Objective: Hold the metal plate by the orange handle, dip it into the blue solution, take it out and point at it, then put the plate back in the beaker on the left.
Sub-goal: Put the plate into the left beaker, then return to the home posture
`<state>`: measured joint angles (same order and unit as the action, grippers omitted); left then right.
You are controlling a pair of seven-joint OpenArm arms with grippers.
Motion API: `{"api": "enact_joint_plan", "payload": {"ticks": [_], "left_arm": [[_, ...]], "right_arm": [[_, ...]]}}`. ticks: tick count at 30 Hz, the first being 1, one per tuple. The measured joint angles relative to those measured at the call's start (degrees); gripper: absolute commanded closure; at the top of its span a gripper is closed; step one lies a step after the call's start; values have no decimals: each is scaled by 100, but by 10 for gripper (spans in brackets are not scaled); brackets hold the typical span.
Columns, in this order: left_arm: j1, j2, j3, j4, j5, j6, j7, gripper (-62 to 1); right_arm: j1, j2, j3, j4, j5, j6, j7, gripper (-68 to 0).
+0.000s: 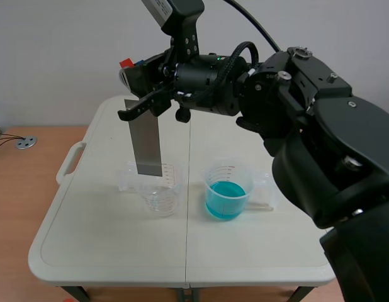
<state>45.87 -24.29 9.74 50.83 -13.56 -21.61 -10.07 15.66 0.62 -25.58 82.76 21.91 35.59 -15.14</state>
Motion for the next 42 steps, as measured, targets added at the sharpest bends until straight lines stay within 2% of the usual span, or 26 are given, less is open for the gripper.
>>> {"api": "enact_joint_plan", "payload": {"ticks": [9,24,34,42], "left_arm": [[0,0,0,0,0,0,0,-27],[0,0,0,0,0,0,0,-27],[0,0,0,0,0,0,-4,-27],[-2,0,0,0,0,0,-4,-27]], "right_arm": [[-39,0,2,0,-4,-2,-136,-13],[-538,2,90,-4,-59,-24,-125,-13],[-542,2,275,-852,-350,-42,518,-13],[-540,2,275,-911,-442,-22,765,-13]]}}
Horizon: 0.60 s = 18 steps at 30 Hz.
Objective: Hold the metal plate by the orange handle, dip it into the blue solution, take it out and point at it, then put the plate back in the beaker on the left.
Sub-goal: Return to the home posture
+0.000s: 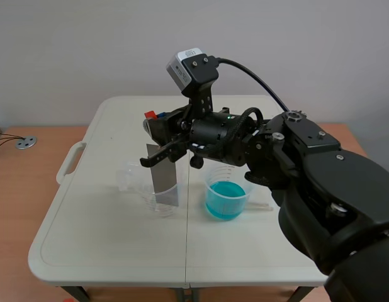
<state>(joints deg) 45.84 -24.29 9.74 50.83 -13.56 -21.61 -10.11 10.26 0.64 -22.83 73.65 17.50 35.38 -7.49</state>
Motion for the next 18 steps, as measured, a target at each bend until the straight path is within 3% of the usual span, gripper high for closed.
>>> {"api": "enact_joint_plan", "payload": {"ticks": [18], "left_arm": [[-15,0,0,0,0,0,4,-27]], "right_arm": [[0,-2,0,-435,66,111,428,-13]]}}
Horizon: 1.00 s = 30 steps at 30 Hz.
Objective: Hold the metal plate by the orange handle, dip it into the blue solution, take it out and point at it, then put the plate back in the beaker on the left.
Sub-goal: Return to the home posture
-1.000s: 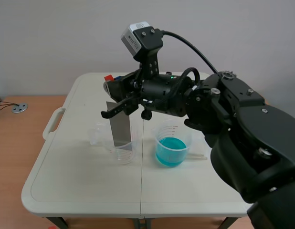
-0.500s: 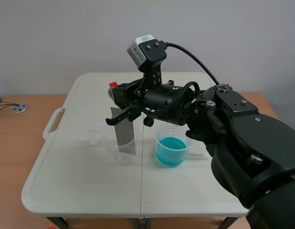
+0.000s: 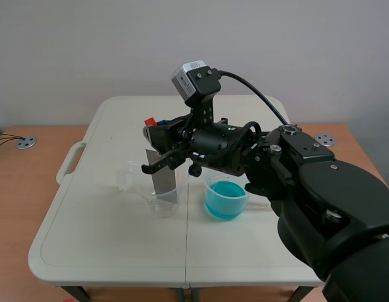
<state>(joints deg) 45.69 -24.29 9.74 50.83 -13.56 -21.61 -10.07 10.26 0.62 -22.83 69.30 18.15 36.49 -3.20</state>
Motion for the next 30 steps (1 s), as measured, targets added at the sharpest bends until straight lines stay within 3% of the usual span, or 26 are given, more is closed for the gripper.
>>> {"api": "enact_joint_plan", "payload": {"ticks": [6,10,16,18,22,23,27,30], "left_arm": [[0,0,0,0,0,0,-2,-27],[0,0,0,0,0,0,0,-27],[0,0,0,0,0,0,-2,-37],[0,0,0,0,0,-2,-2,-136],[-2,0,0,0,-9,-2,-2,-559],[-2,0,0,0,-15,-2,0,-623],[-52,2,0,-2,-81,0,0,-623],[-81,17,0,0,-83,2,0,-623]], "right_arm": [[0,0,0,0,0,-2,0,-27],[4,4,0,2,-17,-4,39,-134],[66,155,37,2,-20,-7,140,-220],[87,208,133,2,-20,-9,188,-252],[166,293,328,2,-20,-13,251,-327],[177,304,367,2,-20,-11,275,-346],[179,308,503,2,-20,-11,275,-390],[179,358,516,2,-20,-9,278,-472]]}}
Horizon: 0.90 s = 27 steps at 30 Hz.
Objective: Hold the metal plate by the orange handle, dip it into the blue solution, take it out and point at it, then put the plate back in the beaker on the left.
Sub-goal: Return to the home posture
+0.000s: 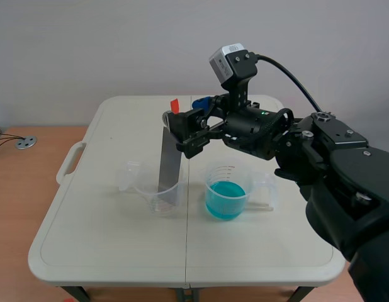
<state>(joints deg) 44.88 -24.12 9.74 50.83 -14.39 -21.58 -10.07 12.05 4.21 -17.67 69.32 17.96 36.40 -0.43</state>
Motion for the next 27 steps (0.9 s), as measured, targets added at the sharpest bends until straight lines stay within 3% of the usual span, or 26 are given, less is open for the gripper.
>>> {"api": "enact_joint_plan", "payload": {"ticks": [6,9,12,18,20,23,27], "left_arm": [[-15,15,0,0,2,-2,-2,-623],[-87,17,0,-2,2,-4,-2,-623],[-179,15,0,-2,2,0,-4,-623],[-190,17,-9,-2,13,-4,-63,-623],[-184,37,-101,39,11,-7,-396,-623],[-160,74,-498,389,-378,-7,-811,-623],[-173,26,-1338,1222,-426,-4,-1016,-623]], "right_arm": [[-2,11,-2,0,2,0,37,-571],[-4,33,-2,24,0,2,37,-669],[-68,162,-2,291,0,-9,39,-665],[-638,723,0,1462,111,-570,57,-664],[-914,887,52,1799,153,-625,57,-664],[-1351,1080,262,2199,155,-723,57,-664],[-1919,1290,654,2546,155,-726,57,-664]]}}
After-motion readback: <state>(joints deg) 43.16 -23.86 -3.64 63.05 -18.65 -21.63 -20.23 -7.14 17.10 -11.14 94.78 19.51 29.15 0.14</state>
